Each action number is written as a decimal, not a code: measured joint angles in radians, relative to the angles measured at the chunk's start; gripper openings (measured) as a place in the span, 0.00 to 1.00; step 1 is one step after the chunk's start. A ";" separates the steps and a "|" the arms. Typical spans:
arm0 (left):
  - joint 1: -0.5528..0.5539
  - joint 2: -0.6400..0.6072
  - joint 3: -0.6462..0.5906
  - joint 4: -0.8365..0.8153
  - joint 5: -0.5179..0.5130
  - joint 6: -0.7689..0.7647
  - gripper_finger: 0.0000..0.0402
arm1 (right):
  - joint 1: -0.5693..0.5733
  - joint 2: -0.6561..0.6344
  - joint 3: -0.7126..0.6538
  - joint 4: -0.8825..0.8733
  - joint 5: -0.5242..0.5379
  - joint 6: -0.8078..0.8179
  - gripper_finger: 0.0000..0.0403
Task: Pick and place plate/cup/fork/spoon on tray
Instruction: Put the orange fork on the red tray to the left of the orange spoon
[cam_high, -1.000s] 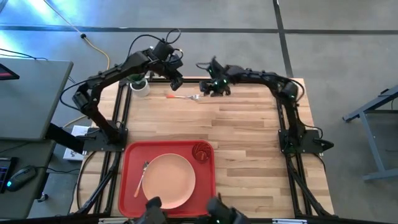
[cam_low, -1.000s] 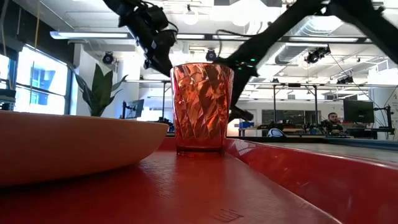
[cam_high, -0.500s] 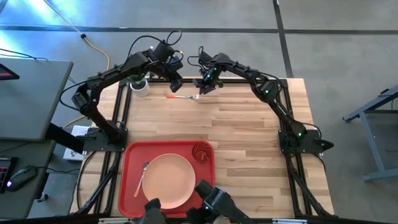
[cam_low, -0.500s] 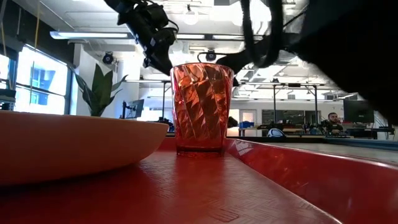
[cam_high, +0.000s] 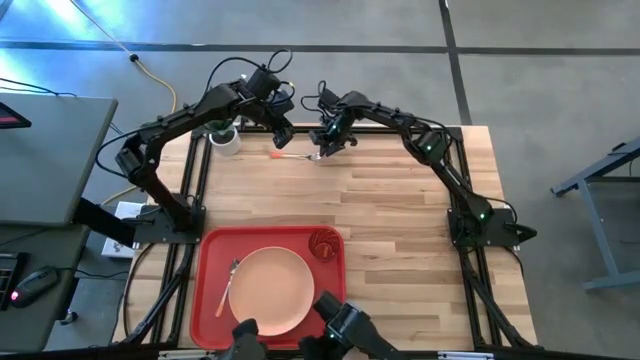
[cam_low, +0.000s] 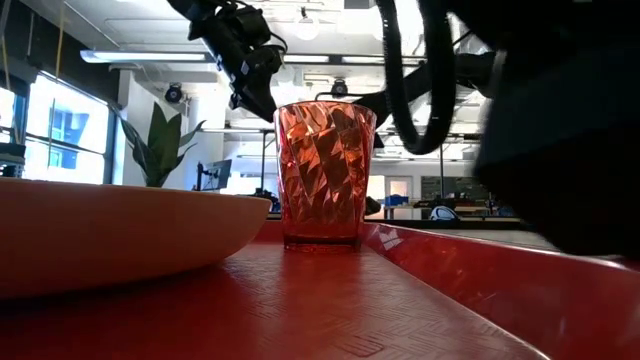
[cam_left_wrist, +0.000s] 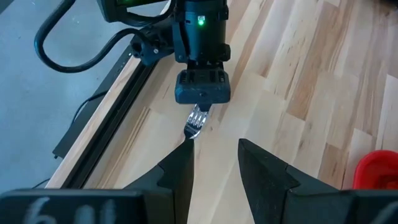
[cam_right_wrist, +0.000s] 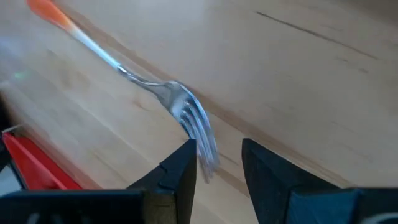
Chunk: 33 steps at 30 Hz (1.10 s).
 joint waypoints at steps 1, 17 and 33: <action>0.000 0.000 0.000 0.000 0.000 0.000 0.28 | 0.001 0.000 0.000 0.007 -0.001 0.002 0.29; 0.000 0.000 0.000 0.000 -0.002 0.000 0.28 | 0.005 -0.001 0.000 0.004 0.008 -0.064 0.03; 0.000 0.000 0.000 0.005 -0.002 0.000 0.28 | -0.003 -0.218 0.000 -0.186 0.149 -0.268 0.00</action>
